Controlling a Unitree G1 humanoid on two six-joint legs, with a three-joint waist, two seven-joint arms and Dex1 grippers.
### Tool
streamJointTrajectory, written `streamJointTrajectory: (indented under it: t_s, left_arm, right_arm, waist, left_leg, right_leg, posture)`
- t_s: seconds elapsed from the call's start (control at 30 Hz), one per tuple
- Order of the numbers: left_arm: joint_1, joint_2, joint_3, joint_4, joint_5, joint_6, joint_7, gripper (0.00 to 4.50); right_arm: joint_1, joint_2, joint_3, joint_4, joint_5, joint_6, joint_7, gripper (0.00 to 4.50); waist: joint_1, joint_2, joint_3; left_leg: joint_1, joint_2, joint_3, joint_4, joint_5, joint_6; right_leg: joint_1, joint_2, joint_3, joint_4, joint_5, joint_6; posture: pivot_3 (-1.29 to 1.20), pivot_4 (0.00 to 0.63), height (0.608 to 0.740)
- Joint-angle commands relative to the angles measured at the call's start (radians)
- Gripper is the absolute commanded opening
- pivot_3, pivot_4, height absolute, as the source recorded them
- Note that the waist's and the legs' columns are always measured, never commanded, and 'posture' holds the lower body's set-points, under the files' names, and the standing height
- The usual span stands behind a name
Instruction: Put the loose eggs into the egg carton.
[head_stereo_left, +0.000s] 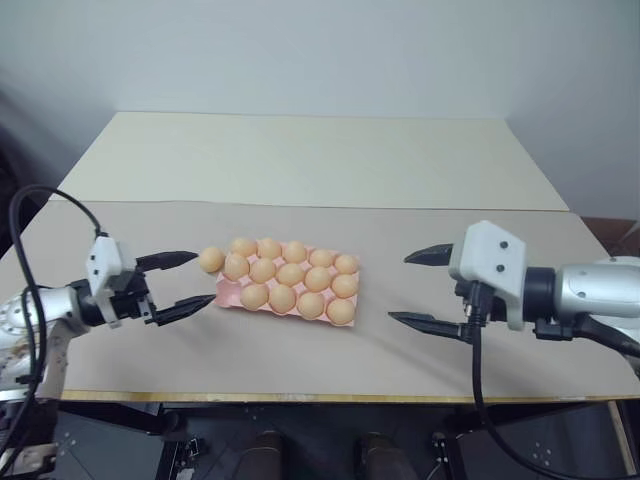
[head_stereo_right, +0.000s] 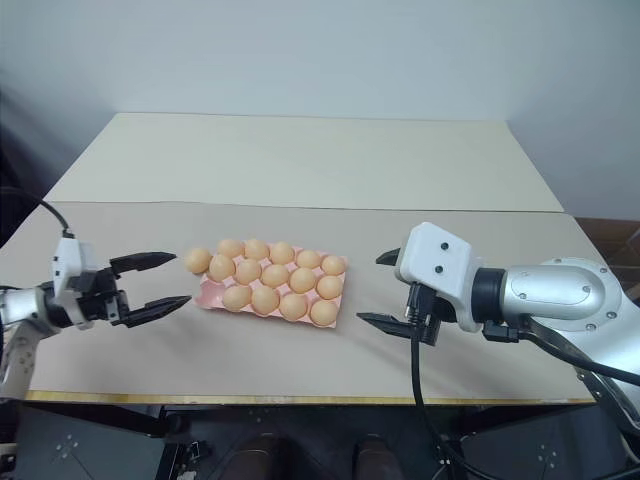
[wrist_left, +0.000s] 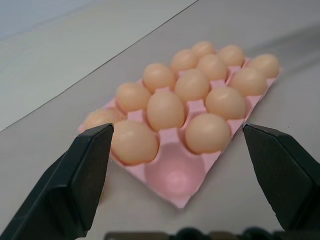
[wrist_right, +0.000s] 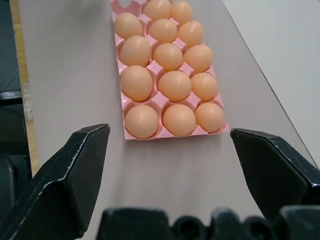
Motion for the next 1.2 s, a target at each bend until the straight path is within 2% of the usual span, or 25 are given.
streamJointTrajectory:
  t_s: [0.03,0.33,0.7,0.93,1.2]
  left_arm:
    - [0.059,0.056,0.083,-0.057,0.005,0.038,0.034,4.48]
    - [0.243,0.097,0.258,-0.115,0.009,0.055,0.073,4.48]
    - [0.274,0.113,0.301,-0.121,0.014,0.082,0.086,4.48]
    - [0.145,0.078,0.196,-0.020,0.058,0.070,0.161,4.48]
    - [-0.091,0.011,-0.012,0.298,0.205,-0.100,0.176,4.48]
  right_arm:
    - [-0.020,-0.004,0.000,0.010,-0.021,-0.048,0.024,4.50]
    - [-0.030,-0.014,0.021,0.054,-0.053,-0.091,0.098,4.50]
    - [-0.040,-0.007,0.033,0.069,-0.078,-0.099,0.127,4.50]
    - [-0.033,0.004,0.036,0.060,-0.086,-0.087,0.110,4.50]
    - [-0.019,0.006,0.034,0.048,-0.087,-0.075,0.085,4.50]
  waist:
    - [-0.002,0.000,0.000]
    - [-0.001,0.000,0.000]
    - [-0.002,0.000,0.000]
    - [0.002,0.000,0.000]
    - [0.000,0.000,0.000]
  left_leg:
    - [0.000,0.000,0.000,0.000,0.000,0.000]
    - [0.001,0.003,0.001,-0.001,0.000,0.000]
    - [0.001,0.003,0.002,-0.001,0.000,0.000]
    - [0.001,0.002,0.002,-0.001,0.000,0.000]
    - [0.000,-0.001,0.002,-0.001,0.000,0.000]
  right_leg:
    - [0.000,0.000,0.000,0.000,0.000,0.000]
    - [0.000,0.001,0.000,0.000,0.000,0.000]
    - [0.000,0.001,0.000,0.000,0.000,0.000]
    - [0.000,0.001,0.000,0.000,0.000,0.000]
    - [-0.001,0.000,0.000,0.001,0.000,0.000]
  posture:
    - [0.00,0.150,0.740]
    - [0.00,0.150,0.740]
    - [0.00,0.150,0.740]
    - [0.00,0.150,0.740]
    - [0.00,0.150,0.740]
